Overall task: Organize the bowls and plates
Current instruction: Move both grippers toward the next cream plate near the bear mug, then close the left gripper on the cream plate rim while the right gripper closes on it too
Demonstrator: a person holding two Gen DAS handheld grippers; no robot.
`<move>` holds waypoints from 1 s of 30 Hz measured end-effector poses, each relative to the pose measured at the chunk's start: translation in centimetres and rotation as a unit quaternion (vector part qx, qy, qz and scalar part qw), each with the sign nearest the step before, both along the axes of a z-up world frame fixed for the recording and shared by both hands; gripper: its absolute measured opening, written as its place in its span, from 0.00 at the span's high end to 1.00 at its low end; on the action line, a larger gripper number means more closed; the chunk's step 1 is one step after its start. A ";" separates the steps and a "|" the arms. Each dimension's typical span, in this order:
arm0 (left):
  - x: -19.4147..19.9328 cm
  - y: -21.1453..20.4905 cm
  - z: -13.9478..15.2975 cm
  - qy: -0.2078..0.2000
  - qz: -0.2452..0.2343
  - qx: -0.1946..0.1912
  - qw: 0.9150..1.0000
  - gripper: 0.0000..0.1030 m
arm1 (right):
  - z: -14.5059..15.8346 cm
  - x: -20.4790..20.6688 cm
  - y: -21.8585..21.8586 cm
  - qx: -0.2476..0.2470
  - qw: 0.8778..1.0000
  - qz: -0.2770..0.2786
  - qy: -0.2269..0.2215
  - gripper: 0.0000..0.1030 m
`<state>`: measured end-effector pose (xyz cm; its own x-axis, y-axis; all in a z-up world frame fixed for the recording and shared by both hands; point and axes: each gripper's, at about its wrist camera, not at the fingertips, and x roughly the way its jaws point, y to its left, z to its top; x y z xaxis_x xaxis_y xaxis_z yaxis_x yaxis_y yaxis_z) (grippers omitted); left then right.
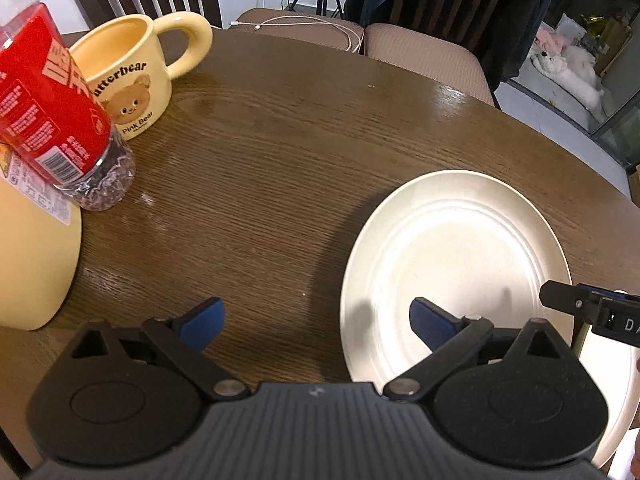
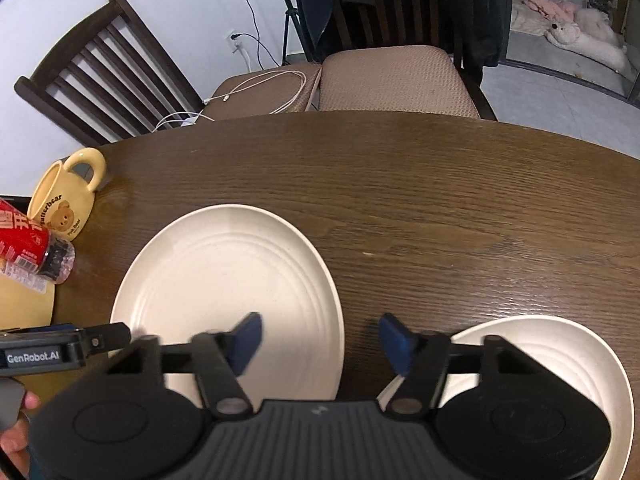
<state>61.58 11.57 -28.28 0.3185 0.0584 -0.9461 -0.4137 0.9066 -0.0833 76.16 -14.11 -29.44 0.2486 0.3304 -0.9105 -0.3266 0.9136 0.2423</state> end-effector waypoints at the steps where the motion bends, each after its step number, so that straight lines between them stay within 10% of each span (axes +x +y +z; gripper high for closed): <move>1: 0.1 0.0 -0.1 0.002 0.000 -0.002 1.000 0.07 | 0.0 0.0 0.0 0.000 1.000 0.001 0.001 0.44; 13: 0.6 -0.1 -1.0 0.015 -0.003 -0.019 1.000 0.50 | -0.8 0.3 -1.1 0.014 1.000 -0.010 0.013 0.78; 30: 1.0 -0.7 -1.5 0.006 -0.021 -0.026 0.999 0.85 | -1.4 0.2 -1.8 0.028 0.999 -0.013 0.017 0.94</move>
